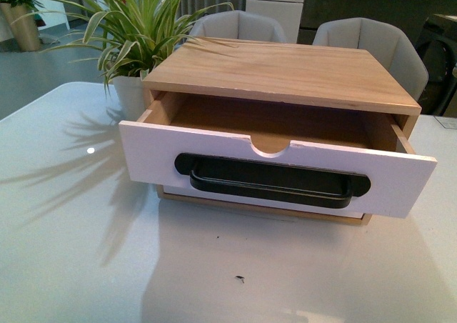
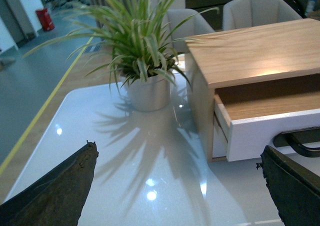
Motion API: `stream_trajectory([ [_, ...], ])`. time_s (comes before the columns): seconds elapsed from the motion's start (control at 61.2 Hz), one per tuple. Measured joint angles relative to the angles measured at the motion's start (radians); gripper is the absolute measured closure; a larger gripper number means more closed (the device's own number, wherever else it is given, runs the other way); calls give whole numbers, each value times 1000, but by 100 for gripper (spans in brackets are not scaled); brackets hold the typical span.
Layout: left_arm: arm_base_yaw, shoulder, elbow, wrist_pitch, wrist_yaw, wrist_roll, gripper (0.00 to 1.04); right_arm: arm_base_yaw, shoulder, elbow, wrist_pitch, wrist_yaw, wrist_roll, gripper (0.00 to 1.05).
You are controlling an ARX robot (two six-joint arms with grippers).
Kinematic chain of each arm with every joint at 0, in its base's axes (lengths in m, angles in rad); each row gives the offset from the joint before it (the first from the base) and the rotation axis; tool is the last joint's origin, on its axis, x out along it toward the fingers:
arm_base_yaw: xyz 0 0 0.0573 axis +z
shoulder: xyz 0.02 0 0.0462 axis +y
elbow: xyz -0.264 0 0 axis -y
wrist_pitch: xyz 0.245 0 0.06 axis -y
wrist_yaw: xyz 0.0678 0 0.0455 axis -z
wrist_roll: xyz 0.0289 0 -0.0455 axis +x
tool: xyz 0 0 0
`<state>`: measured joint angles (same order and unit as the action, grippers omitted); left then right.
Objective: Pull drawer
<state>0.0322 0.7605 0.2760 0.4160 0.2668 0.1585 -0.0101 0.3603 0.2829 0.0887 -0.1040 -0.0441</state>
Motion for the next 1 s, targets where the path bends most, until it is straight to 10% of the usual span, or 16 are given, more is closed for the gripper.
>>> stream_trajectory([
  [0.278,77,-51,-38,1,-26,-109,8,-47,-87,-26,-33,23,131,9],
  [0.36,-3,-87,-84,63,-241,-138,27,-1,-166,-46,-142,95,84,26],
  [0.752,-30,-262,-196,0,-267,-151,102,5,-257,-165,-112,101,51,100],
  [0.997,-30,-379,-231,-80,-267,-156,102,5,-294,-212,-101,101,47,103],
])
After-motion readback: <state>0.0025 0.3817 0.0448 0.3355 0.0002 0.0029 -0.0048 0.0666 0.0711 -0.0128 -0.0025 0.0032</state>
